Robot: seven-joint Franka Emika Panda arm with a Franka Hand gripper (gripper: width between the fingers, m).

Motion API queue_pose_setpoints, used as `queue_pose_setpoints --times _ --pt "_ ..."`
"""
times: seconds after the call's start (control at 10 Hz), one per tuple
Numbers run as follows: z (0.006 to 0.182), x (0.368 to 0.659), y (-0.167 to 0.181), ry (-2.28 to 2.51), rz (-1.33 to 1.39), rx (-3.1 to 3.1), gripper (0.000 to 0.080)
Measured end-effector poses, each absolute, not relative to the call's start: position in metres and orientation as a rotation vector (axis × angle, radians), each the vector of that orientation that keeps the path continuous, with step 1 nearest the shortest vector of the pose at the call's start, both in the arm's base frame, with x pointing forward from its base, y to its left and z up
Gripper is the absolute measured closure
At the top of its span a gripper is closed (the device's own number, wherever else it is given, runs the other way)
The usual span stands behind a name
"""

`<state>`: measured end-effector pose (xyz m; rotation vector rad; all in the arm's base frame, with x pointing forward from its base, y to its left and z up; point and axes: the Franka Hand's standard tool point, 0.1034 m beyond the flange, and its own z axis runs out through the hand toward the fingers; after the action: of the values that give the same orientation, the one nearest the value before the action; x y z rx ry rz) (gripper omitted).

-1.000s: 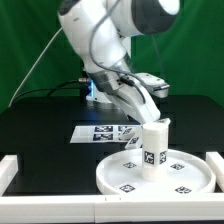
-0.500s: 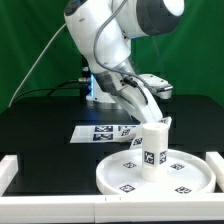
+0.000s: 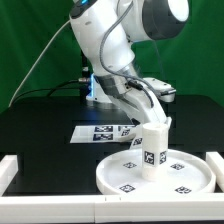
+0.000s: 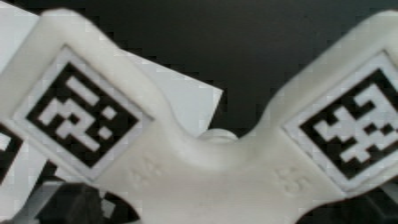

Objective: Assemble round table

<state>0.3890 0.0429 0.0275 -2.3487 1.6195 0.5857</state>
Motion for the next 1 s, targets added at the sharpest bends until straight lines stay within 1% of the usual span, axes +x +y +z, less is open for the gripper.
queue_pose_setpoints --times 0.2,0.4,0.6,0.7,0.8,1.0 --pt "0.025 0.388 0.043 1.623 0.584 -2.354 0.0150" --pt "0.017 0.386 0.042 1.631 0.567 -2.375 0.0150" --pt "0.017 0.387 0.041 1.633 0.566 -2.373 0.0150" --pt "0.017 0.387 0.041 1.633 0.566 -2.373 0.0301" --pt "0.018 0.387 0.041 1.632 0.567 -2.372 0.0346" --pt "0.018 0.387 0.041 1.632 0.567 -2.372 0.0346"
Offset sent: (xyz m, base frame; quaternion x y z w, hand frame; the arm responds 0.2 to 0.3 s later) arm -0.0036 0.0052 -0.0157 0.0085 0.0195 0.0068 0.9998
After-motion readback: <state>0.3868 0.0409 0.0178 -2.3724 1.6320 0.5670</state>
